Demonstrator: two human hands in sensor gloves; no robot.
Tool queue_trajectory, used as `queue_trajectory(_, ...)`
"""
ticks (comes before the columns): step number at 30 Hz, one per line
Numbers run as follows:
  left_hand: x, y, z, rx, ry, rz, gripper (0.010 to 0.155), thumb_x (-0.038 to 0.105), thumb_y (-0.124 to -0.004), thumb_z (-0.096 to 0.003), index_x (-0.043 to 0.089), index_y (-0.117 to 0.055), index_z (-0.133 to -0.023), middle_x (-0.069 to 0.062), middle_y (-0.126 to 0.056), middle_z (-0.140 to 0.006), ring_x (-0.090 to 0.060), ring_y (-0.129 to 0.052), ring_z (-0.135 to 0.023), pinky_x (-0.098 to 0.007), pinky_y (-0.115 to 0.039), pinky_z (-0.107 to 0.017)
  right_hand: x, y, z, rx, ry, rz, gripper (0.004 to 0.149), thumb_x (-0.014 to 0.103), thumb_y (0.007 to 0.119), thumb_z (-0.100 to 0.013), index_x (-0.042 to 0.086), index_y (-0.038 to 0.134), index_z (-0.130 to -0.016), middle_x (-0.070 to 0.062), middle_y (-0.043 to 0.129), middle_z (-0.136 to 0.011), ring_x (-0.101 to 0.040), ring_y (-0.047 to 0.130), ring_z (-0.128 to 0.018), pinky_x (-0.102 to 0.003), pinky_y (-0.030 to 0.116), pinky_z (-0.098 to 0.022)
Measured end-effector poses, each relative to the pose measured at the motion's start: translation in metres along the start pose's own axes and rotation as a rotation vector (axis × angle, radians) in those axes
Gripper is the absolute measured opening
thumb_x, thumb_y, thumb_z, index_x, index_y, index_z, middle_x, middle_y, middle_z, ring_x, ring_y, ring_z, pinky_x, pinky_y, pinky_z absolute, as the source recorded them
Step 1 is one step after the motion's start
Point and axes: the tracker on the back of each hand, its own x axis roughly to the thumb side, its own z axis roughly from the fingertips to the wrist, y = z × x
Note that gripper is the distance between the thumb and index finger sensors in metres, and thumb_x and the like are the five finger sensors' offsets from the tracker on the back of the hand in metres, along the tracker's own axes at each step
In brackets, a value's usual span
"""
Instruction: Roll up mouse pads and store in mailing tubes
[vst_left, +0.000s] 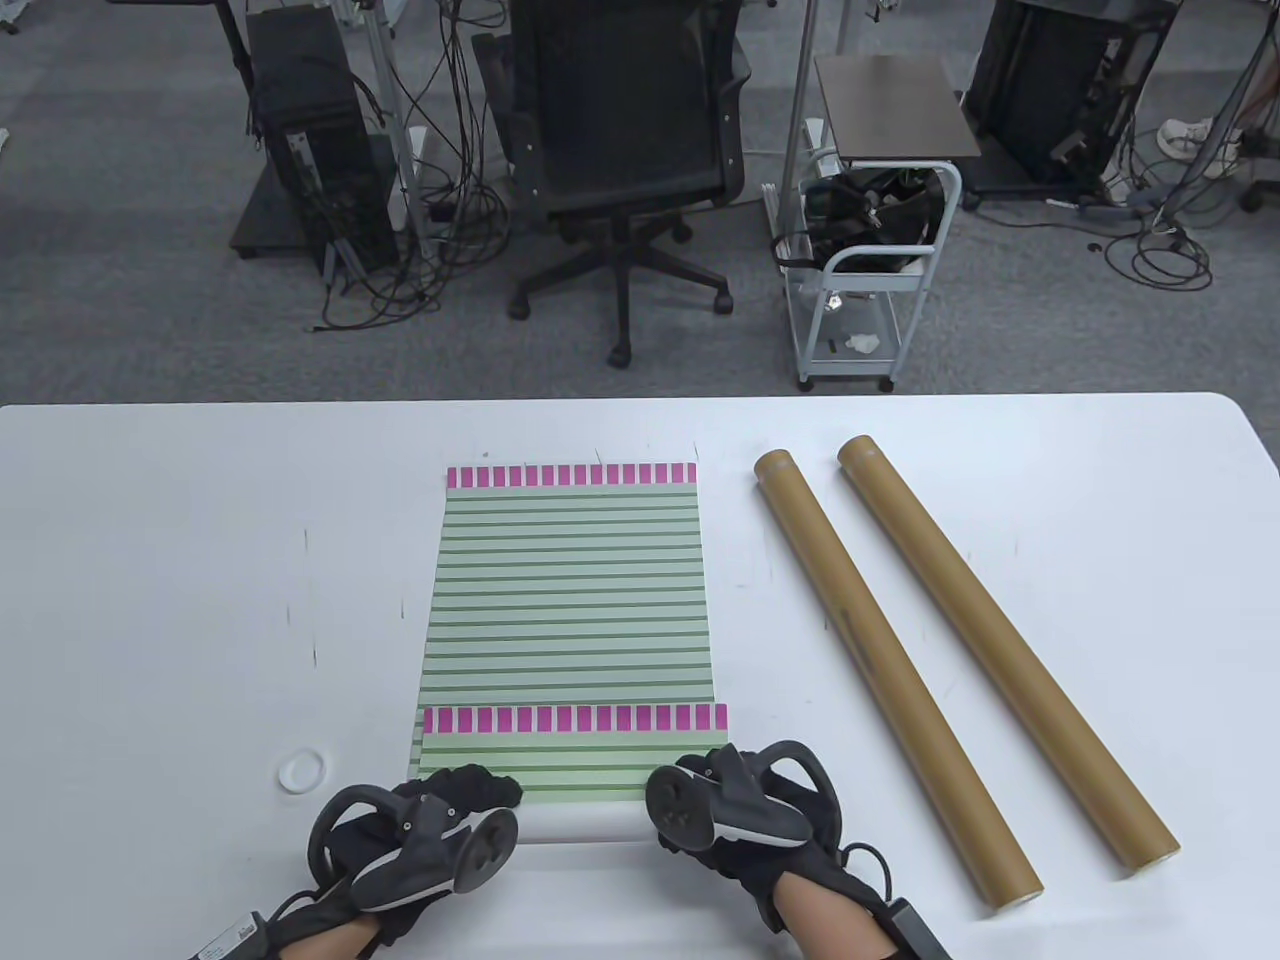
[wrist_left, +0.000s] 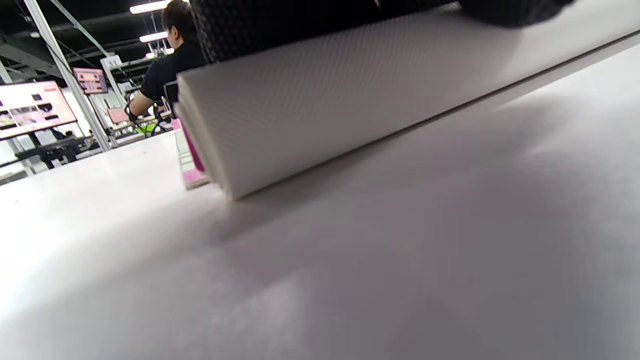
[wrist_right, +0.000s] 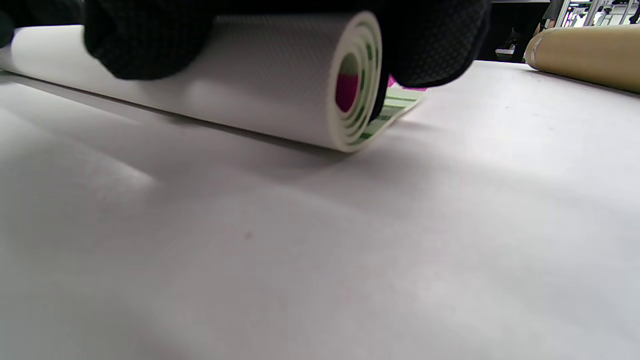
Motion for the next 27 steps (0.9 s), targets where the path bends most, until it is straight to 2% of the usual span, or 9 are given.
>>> queue_trajectory(2, 0.001, 0.0, -0.001, -0.005, -0.003, 0.003, 0.054, 0.056, -0.067, -0.0374, 0.042, -0.068, -0.089, 0.012, -0.085, -0.09, -0.011, -0.093, -0.081, -0.021, -0.084, -0.058, 0.0, 0.0, -0.001, 0.052, -0.021, -0.041, 0.054, 0.039, 0.068, -0.043, 0.02, 0.076, -0.093, -0.006, 0.085, -0.083, -0.026, 0.088, -0.067, -0.051, 0.071, -0.063)
queue_trajectory(6, 0.001, 0.001, -0.002, -0.009, -0.012, 0.011, 0.053, 0.053, -0.066, -0.0383, 0.04, -0.071, -0.09, 0.012, -0.087, -0.089, -0.01, -0.093, -0.081, -0.022, -0.084, -0.059, -0.001, 0.0, 0.0, 0.076, -0.029, -0.069, 0.053, 0.038, 0.064, -0.045, 0.018, 0.076, -0.093, -0.007, 0.086, -0.081, -0.026, 0.089, -0.064, -0.052, 0.072, -0.062)
queue_trajectory(9, 0.0, 0.001, -0.003, -0.02, -0.006, 0.037, 0.052, 0.052, -0.065, -0.0389, 0.04, -0.072, -0.089, 0.012, -0.088, -0.088, -0.011, -0.093, -0.081, -0.023, -0.084, -0.059, 0.002, 0.002, 0.005, 0.04, -0.029, -0.054, 0.055, 0.04, 0.064, -0.045, 0.018, 0.075, -0.095, -0.008, 0.084, -0.084, -0.028, 0.087, -0.067, -0.053, 0.069, -0.064)
queue_trajectory(12, 0.0, 0.0, -0.006, -0.025, -0.006, 0.031, 0.052, 0.05, -0.063, -0.0393, 0.04, -0.072, -0.089, 0.012, -0.088, -0.088, -0.01, -0.093, -0.081, -0.023, -0.084, -0.059, 0.012, 0.003, 0.007, 0.008, -0.054, 0.045, 0.061, 0.044, 0.068, -0.044, 0.022, 0.064, -0.101, -0.004, 0.075, -0.094, -0.028, 0.081, -0.078, -0.053, 0.064, -0.068)
queue_trajectory(16, -0.002, -0.002, -0.008, -0.057, 0.01, 0.106, 0.052, 0.048, -0.062, -0.0403, 0.038, -0.071, -0.09, 0.011, -0.085, -0.09, -0.012, -0.089, -0.084, -0.028, -0.08, -0.066, 0.017, 0.004, 0.004, -0.036, -0.052, 0.08, 0.057, 0.043, 0.07, -0.043, 0.024, 0.07, -0.096, -0.003, 0.081, -0.088, -0.024, 0.086, -0.072, -0.05, 0.069, -0.066)
queue_trajectory(18, -0.003, -0.002, -0.008, -0.057, 0.011, 0.118, 0.052, 0.048, -0.062, -0.0407, 0.037, -0.071, -0.091, 0.009, -0.085, -0.09, -0.013, -0.089, -0.084, -0.031, -0.079, -0.067, 0.015, 0.004, 0.003, -0.033, -0.041, 0.028, 0.056, 0.042, 0.072, -0.042, 0.022, 0.072, -0.095, -0.004, 0.082, -0.087, -0.025, 0.086, -0.07, -0.051, 0.069, -0.064)
queue_trajectory(22, 0.0, 0.002, -0.004, -0.033, -0.021, 0.058, 0.051, 0.051, -0.064, -0.0384, 0.038, -0.074, -0.086, 0.012, -0.093, -0.082, -0.011, -0.098, -0.073, -0.026, -0.087, -0.055, 0.015, 0.004, 0.002, 0.008, -0.054, 0.033, 0.056, 0.04, 0.07, -0.043, 0.021, 0.073, -0.096, -0.005, 0.082, -0.086, -0.026, 0.086, -0.07, -0.051, 0.069, -0.064)
queue_trajectory(24, 0.001, 0.002, -0.003, -0.023, -0.025, 0.038, 0.051, 0.051, -0.063, -0.0389, 0.041, -0.069, -0.088, 0.013, -0.092, -0.083, -0.011, -0.098, -0.074, -0.025, -0.087, -0.054, 0.017, 0.003, 0.001, 0.001, -0.054, 0.047, 0.056, 0.039, 0.069, -0.043, 0.021, 0.073, -0.095, -0.005, 0.082, -0.086, -0.026, 0.087, -0.07, -0.051, 0.07, -0.064)
queue_trajectory(27, 0.003, 0.001, -0.002, -0.021, -0.041, 0.047, 0.048, 0.049, -0.063, -0.0404, 0.046, -0.064, -0.088, 0.015, -0.078, -0.097, -0.013, -0.095, -0.079, -0.028, -0.086, -0.058, 0.018, 0.003, 0.001, 0.002, -0.054, 0.06, 0.055, 0.038, 0.068, -0.043, 0.021, 0.073, -0.095, -0.006, 0.083, -0.086, -0.026, 0.087, -0.069, -0.051, 0.07, -0.064)
